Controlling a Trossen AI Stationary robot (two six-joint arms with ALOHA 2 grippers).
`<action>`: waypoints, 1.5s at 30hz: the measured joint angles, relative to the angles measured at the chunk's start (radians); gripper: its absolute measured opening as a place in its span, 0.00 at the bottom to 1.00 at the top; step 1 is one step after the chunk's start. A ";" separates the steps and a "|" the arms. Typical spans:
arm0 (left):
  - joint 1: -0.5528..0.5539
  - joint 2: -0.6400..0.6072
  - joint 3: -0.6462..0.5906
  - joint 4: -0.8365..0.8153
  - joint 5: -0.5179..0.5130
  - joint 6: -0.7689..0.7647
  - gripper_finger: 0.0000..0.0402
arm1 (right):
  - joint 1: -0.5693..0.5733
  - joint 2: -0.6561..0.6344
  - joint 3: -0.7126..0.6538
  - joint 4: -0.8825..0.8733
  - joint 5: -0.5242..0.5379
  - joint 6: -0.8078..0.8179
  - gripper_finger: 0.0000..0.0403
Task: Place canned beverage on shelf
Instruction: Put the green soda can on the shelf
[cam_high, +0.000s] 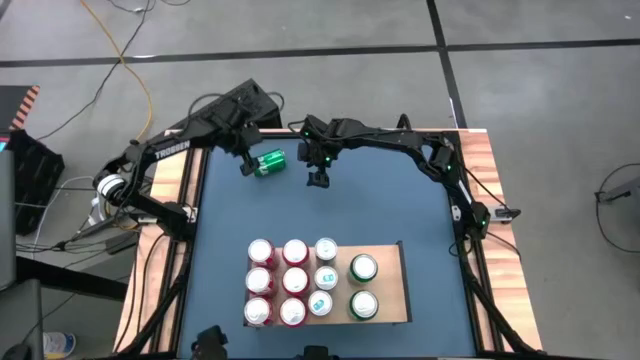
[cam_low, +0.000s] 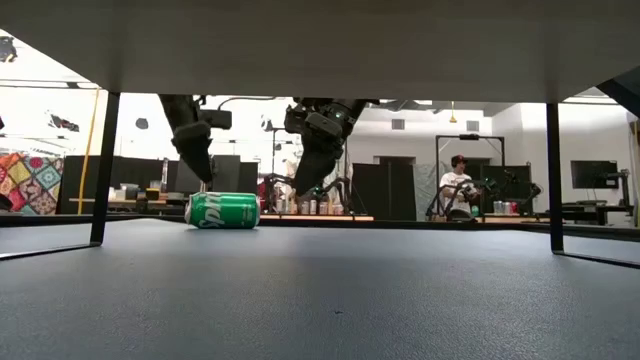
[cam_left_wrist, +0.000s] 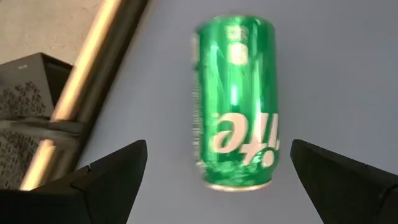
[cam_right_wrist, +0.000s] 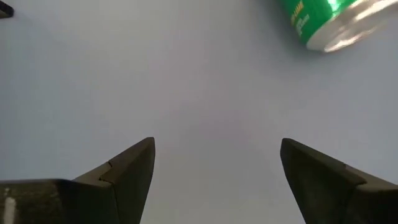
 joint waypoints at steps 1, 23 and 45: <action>-0.009 0.002 -0.022 0.027 -0.002 0.000 0.96 | -0.001 0.000 0.000 -0.001 0.001 0.002 0.82; -0.048 0.076 -0.239 0.377 -0.048 -0.016 0.96 | 0.019 0.000 0.000 -0.060 -0.012 0.053 0.82; -0.098 0.083 -0.178 0.225 -0.088 -0.170 0.72 | 0.054 -0.121 0.004 -0.099 -0.013 0.071 0.82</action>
